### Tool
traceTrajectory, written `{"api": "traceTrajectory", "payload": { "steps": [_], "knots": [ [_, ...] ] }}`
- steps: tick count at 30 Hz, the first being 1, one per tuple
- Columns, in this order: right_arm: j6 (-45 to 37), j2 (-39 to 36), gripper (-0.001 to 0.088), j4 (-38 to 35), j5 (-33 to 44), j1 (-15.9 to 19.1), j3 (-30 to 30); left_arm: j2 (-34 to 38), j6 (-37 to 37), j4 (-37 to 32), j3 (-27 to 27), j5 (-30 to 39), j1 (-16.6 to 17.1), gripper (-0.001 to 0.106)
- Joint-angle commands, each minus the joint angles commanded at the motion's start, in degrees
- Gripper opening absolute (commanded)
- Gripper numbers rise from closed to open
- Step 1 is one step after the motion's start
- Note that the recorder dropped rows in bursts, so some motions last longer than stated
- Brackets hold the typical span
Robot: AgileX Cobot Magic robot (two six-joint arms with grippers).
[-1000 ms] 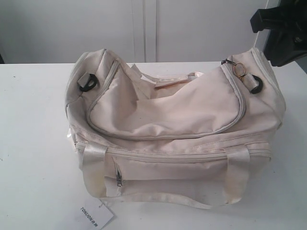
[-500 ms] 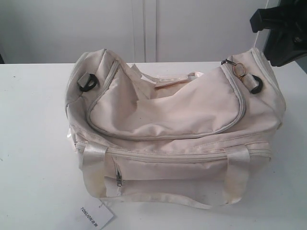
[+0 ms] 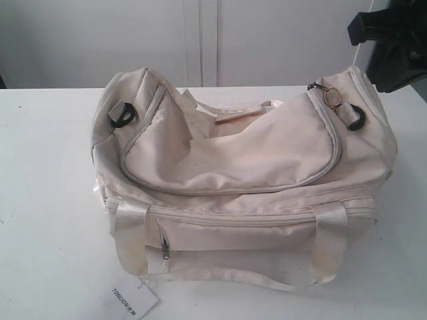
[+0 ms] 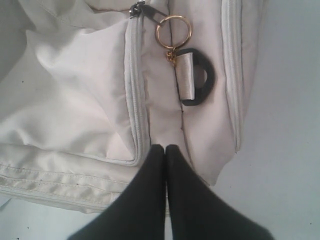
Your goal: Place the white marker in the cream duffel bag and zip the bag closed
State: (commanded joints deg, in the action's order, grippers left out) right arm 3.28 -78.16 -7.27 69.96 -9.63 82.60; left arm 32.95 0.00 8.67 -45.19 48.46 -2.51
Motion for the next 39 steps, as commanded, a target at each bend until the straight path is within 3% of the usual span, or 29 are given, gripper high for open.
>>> {"api": "traceTrajectory", "payload": {
  "steps": [4, 12, 17, 24, 39],
  "knots": [
    [0.0, 0.0, 0.0, 0.0, 0.0, 0.0, 0.0, -5.55, 0.0, 0.11, 7.16, -3.98, 0.0, 0.0],
    [0.0, 0.0, 0.0, 0.0, 0.0, 0.0, 0.0, -16.2, 0.0, -0.71, 22.84, -19.44, 0.0, 0.0],
    [0.0, 0.0, 0.0, 0.0, 0.0, 0.0, 0.0, -23.42, 0.0, -2.17, 31.02, -21.9, 0.0, 0.0],
    [0.0, 0.0, 0.0, 0.0, 0.0, 0.0, 0.0, -32.6, 0.0, -3.33, 36.16, -24.64, 0.0, 0.0],
    [0.0, -0.1, 0.0, 0.0, 0.0, 0.0, 0.0, -32.95, 0.0, -3.33, 45.19, -28.1, 0.0, 0.0]
  ]
}}
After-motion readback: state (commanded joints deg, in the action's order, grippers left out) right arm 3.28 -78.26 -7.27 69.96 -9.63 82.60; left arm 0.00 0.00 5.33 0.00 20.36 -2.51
